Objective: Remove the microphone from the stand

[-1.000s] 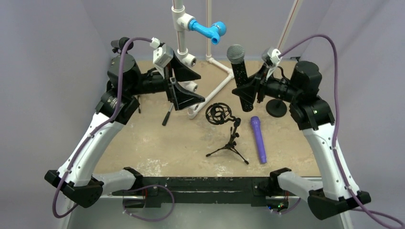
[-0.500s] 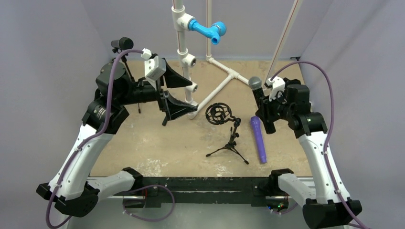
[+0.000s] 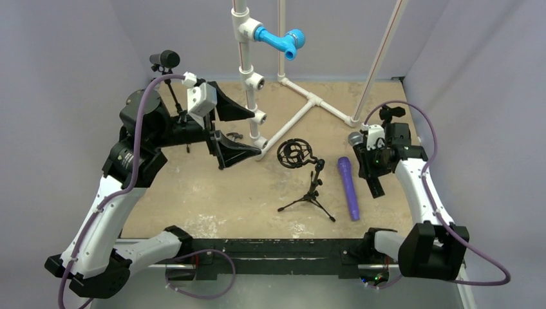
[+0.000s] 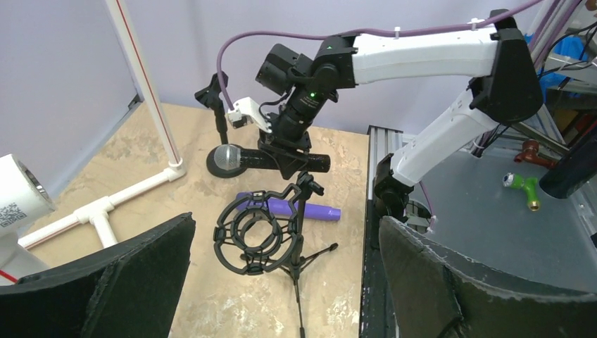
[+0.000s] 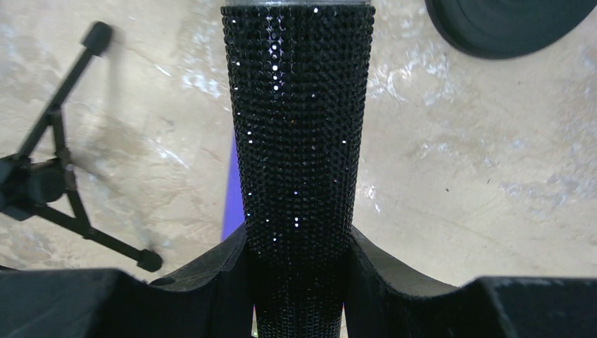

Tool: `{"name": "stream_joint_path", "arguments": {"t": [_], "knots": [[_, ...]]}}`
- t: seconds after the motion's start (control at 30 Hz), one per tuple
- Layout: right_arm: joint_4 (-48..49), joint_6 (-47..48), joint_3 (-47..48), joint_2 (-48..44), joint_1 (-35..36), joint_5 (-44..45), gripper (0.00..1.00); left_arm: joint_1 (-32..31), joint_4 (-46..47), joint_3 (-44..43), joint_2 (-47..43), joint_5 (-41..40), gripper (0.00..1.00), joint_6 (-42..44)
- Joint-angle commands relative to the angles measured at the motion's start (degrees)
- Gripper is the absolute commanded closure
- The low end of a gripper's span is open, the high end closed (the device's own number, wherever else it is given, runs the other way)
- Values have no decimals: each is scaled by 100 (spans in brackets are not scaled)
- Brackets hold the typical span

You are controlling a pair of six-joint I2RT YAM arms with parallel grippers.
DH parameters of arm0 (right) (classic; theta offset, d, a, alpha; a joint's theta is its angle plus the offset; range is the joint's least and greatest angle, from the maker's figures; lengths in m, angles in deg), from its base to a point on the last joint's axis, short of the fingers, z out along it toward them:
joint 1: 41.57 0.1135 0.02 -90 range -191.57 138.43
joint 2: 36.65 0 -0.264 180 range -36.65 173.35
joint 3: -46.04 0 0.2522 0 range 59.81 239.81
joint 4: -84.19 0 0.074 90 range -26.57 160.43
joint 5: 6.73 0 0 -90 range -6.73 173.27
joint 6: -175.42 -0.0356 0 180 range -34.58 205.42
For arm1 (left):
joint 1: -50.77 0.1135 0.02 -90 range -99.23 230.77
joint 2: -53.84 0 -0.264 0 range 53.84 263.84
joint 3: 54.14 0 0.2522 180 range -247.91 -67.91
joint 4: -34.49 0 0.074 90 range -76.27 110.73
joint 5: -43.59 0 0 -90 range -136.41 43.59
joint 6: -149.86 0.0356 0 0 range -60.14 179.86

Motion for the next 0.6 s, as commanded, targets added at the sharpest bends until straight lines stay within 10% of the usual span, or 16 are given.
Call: {"name": "stream_joint_path", "arguments": {"t": [0.0, 0.57], "knots": [[289, 435, -70, 359, -384, 33, 100, -2, -16, -5, -88, 27, 0, 216], [876, 497, -585, 1499, -584, 405, 100, -1, -10, -5, -88, 53, 0, 231]]}}
